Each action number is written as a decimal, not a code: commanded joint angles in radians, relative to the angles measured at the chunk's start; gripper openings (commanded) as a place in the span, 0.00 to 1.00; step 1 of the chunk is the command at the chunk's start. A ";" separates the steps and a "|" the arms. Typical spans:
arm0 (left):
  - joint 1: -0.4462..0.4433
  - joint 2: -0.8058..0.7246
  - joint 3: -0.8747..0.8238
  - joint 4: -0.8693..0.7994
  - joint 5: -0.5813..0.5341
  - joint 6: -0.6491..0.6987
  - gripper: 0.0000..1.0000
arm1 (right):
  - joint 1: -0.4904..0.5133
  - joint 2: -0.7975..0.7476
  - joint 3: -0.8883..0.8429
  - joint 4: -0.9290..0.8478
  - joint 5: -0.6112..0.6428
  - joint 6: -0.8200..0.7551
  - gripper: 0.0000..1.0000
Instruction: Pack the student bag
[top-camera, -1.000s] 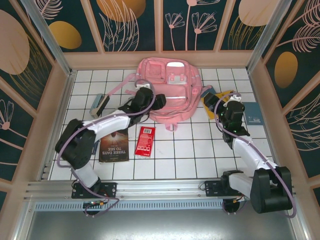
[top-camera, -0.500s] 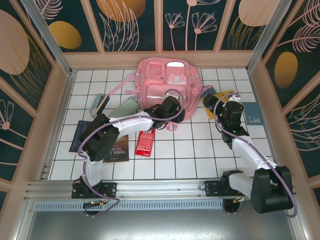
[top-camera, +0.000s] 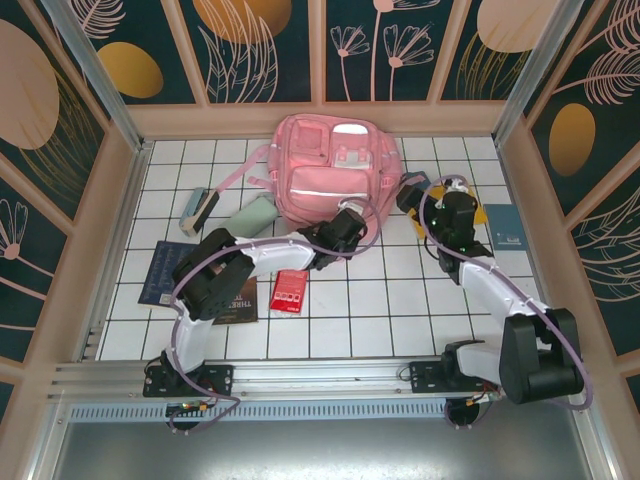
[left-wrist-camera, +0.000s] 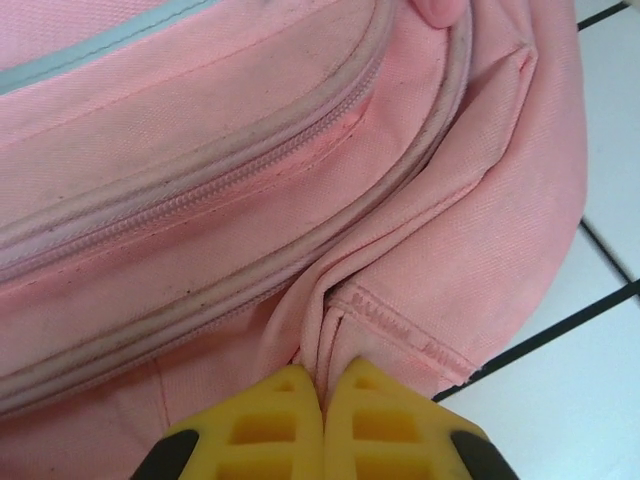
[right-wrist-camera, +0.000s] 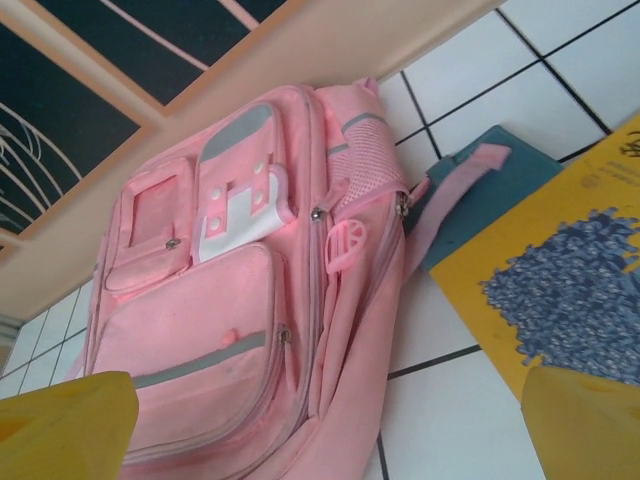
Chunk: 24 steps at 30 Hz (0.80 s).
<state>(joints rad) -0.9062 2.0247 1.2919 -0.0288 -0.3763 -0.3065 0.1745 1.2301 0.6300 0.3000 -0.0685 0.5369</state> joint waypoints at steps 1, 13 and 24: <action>0.008 -0.091 -0.102 -0.043 -0.116 -0.019 0.00 | 0.018 0.043 0.050 -0.041 -0.049 -0.030 0.99; 0.007 -0.368 -0.390 -0.027 -0.037 -0.134 0.00 | 0.045 0.106 0.053 -0.027 -0.099 -0.038 0.84; 0.008 -0.394 -0.388 -0.026 -0.017 -0.137 0.00 | 0.042 0.341 0.137 -0.016 -0.166 -0.069 0.38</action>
<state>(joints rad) -0.9043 1.6714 0.9051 -0.0486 -0.3668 -0.4053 0.2161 1.5337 0.7200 0.2798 -0.2150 0.5072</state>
